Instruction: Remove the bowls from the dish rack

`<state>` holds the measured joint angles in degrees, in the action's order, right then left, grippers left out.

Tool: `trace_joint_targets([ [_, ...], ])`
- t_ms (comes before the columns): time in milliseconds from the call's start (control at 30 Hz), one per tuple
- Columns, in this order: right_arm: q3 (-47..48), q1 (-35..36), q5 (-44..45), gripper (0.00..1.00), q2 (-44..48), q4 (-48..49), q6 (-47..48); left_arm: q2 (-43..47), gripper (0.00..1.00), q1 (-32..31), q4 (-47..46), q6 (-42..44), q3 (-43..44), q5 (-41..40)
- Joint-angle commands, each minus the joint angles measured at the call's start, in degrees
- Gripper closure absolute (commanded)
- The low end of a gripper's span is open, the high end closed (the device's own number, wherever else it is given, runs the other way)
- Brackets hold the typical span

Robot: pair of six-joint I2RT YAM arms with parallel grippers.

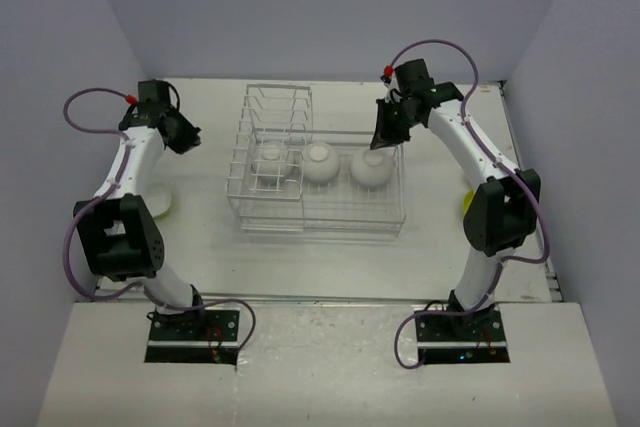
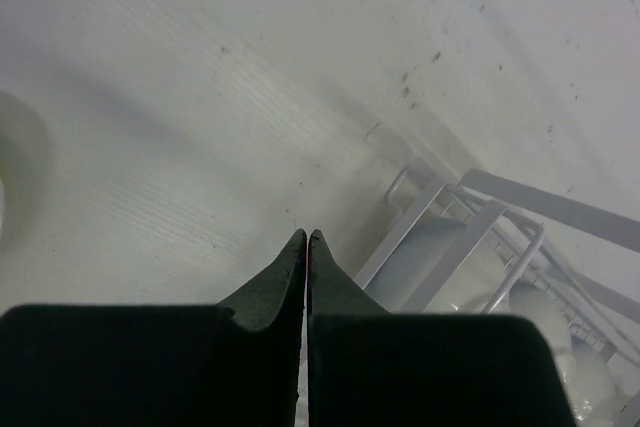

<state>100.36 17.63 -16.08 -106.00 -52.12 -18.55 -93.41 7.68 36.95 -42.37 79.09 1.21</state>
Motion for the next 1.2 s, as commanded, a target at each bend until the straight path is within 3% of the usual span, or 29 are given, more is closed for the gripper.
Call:
trace_joint_targets([
  [0, 4.84, 0.13, 2.36, 1.00, -1.93, -3.25, 1.41, -1.86, 1.00, -2.75, -0.03, 3.25, -1.83, 3.62],
  [167, 5.38, 0.21, 4.12, 1.00, -4.04, -5.01, 2.37, -4.59, 1.00, -6.36, -0.12, 4.14, -2.01, 5.55],
  [667, 1.60, 0.39, 3.95, 1.00, -6.24, -3.60, 2.73, -7.32, 1.00, -7.07, -1.62, 5.10, -4.82, 8.63],
  [1167, -4.02, 5.40, 1.75, 1.00, -7.83, -1.23, 0.88, -9.60, 1.00, -8.91, -2.06, 5.72, -5.35, 11.18],
])
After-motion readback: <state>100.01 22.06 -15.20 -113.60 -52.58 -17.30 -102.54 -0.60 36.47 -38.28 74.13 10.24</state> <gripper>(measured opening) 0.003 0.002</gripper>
